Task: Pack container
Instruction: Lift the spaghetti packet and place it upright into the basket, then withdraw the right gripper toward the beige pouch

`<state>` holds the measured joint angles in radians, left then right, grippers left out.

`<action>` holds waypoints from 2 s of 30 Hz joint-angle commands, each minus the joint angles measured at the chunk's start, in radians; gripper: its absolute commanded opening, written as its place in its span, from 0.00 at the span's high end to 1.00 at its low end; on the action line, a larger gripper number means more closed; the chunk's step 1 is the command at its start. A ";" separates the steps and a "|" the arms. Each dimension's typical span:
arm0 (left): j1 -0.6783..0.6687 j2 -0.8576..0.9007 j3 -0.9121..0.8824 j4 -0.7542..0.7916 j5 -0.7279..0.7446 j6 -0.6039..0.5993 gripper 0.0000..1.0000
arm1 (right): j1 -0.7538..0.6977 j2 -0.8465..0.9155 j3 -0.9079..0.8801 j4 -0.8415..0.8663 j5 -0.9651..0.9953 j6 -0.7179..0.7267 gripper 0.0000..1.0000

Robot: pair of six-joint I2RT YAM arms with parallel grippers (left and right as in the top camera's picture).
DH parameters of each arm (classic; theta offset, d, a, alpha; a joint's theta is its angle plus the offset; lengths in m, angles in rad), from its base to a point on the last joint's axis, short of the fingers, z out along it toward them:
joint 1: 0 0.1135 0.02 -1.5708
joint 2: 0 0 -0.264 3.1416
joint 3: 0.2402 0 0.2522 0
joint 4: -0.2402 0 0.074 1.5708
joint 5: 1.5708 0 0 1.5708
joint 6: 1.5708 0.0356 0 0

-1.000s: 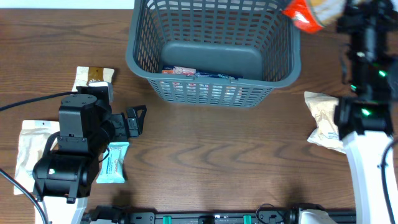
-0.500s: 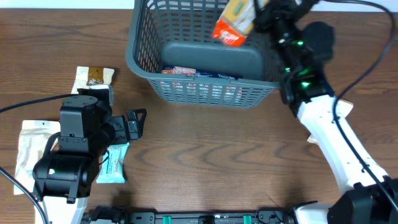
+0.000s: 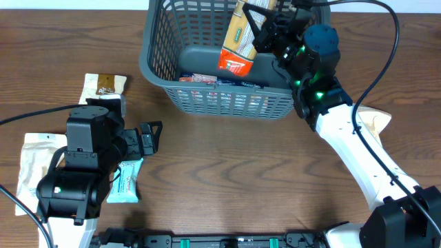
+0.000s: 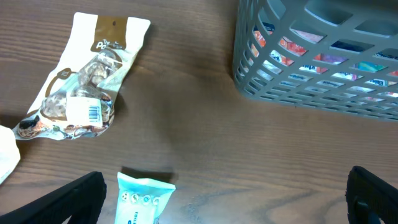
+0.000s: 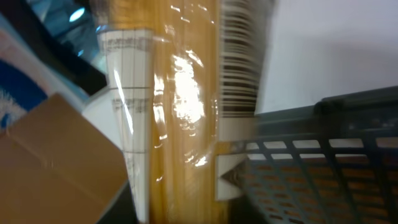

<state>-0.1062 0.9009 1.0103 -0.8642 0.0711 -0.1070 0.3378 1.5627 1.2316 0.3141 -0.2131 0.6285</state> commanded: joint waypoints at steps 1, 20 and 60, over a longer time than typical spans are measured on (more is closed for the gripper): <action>0.004 0.000 0.019 -0.003 -0.001 0.005 0.01 | 0.003 -0.027 0.066 0.029 -0.066 -0.060 0.47; 0.004 0.000 0.019 -0.003 -0.001 0.006 0.01 | 0.002 -0.045 0.071 -0.220 -0.116 -0.329 0.01; 0.004 0.000 0.019 -0.015 -0.002 0.034 0.01 | -0.581 -0.495 0.098 -1.544 0.781 -0.055 0.01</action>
<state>-0.1062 0.9016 1.0103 -0.8757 0.0711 -0.0982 -0.1970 1.0348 1.3487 -1.2270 0.5510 0.5293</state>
